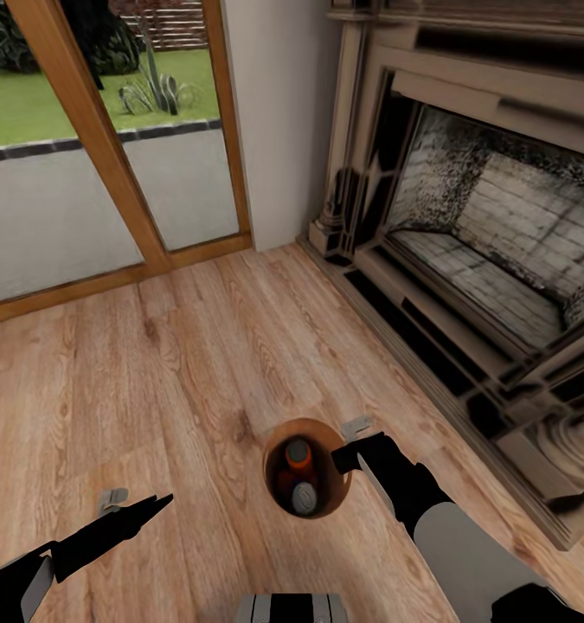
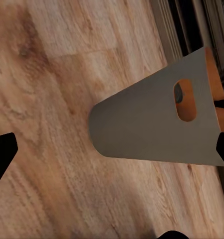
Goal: Put the three can of soda from the living room inside the tash can in the kitchen.
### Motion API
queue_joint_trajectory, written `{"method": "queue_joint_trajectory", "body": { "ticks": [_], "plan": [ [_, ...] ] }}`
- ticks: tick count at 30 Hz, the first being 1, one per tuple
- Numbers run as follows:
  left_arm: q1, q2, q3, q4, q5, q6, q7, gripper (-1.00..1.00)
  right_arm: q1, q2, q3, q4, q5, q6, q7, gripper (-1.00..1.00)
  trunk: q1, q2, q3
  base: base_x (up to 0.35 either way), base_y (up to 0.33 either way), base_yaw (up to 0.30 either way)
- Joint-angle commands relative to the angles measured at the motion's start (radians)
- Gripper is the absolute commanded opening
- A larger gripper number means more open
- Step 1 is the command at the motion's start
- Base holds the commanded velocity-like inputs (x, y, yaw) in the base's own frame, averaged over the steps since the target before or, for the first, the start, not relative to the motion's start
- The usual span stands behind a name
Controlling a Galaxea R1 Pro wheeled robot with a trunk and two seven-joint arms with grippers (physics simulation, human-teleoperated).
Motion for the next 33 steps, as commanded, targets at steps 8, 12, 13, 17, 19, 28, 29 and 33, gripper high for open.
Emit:
{"method": "queue_joint_trajectory", "body": {
  "ticks": [8,12,13,17,19,28,29,33],
  "plan": [
    [0.0,0.0,0.0,0.0,0.0,0.0,0.0,1.0,0.0,0.0,0.0,0.0,-0.022,0.001,0.007,-1.0,0.031,-0.056,-0.025,0.0,0.0,0.0],
    [0.0,0.0,0.0,0.0,0.0,0.0,-0.001,1.0,0.0,0.0,0.0,0.0,-0.022,0.0,0.007,-1.0,0.038,-0.07,-0.031,0.0,0.0,0.0],
    [0.0,0.0,0.0,0.0,0.0,0.0,-0.001,1.0,0.0,0.0,0.0,0.0,-0.022,0.001,0.007,-1.0,0.038,-0.07,-0.031,0.0,0.0,0.0],
    [0.0,0.0,0.0,0.0,0.0,0.0,-0.001,1.0,0.0,0.0,0.0,0.0,-0.022,0.0,0.007,-1.0,0.038,-0.07,-0.031,0.0,0.0,0.0],
    [0.0,0.0,0.0,0.0,0.0,0.0,-0.001,1.0,0.0,0.0,0.0,0.0,-0.022,0.0,0.007,-1.0,0.038,-0.07,-0.031,0.0,0.0,0.0],
    [0.0,0.0,0.0,0.0,0.0,0.0,0.0,1.0,0.0,0.0,0.0,0.0,-0.022,0.001,0.007,-1.0,0.061,-0.112,-0.05,0.0,0.0,0.0],
    [0.0,0.0,0.0,0.0,0.0,0.0,0.0,1.0,0.0,0.0,0.0,0.0,-0.022,0.001,0.007,-1.0,0.061,-0.112,-0.05,0.0,0.0,0.0],
    [0.0,0.0,0.0,0.0,0.0,0.0,0.001,1.0,0.0,0.0,0.0,0.0,-0.022,0.001,0.007,-1.0,0.061,-0.112,-0.05,0.0,0.0,0.0]
  ]
}}
